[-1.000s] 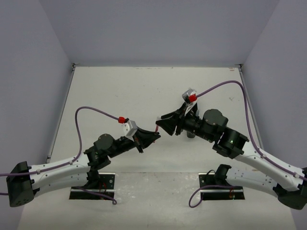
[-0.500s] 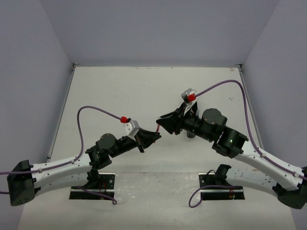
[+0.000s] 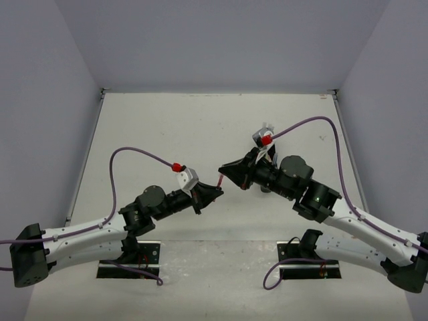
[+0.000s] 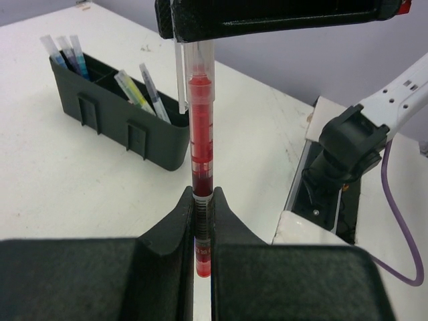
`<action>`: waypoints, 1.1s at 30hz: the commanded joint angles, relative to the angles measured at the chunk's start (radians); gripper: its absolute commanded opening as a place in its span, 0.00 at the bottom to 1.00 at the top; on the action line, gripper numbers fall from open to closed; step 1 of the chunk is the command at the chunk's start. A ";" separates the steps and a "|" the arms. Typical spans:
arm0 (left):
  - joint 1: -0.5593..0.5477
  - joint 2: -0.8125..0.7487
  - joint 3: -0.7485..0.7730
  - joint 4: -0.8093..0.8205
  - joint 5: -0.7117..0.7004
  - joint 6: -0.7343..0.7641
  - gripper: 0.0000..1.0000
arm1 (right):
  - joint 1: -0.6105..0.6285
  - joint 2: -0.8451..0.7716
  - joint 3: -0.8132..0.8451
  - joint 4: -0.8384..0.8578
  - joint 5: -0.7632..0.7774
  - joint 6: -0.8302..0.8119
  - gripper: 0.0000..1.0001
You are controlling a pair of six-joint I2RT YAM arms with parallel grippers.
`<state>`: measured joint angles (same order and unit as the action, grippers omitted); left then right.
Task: Sort the stationery into containers
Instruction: Place the pen in the storage box.
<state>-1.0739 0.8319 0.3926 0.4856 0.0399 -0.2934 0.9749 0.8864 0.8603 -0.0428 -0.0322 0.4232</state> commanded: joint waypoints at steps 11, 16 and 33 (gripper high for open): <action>0.003 -0.032 0.216 0.039 0.016 0.071 0.00 | 0.005 0.014 -0.148 0.035 -0.094 0.109 0.03; 0.001 0.011 0.150 0.041 0.109 0.057 0.00 | 0.005 0.016 -0.079 0.018 -0.077 0.093 0.35; -0.006 0.030 0.023 0.050 0.066 0.023 0.00 | 0.004 -0.050 -0.006 -0.026 -0.011 0.038 0.02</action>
<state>-1.0748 0.8719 0.4248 0.4713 0.1333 -0.2699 0.9806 0.8756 0.8188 -0.0548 -0.0674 0.4878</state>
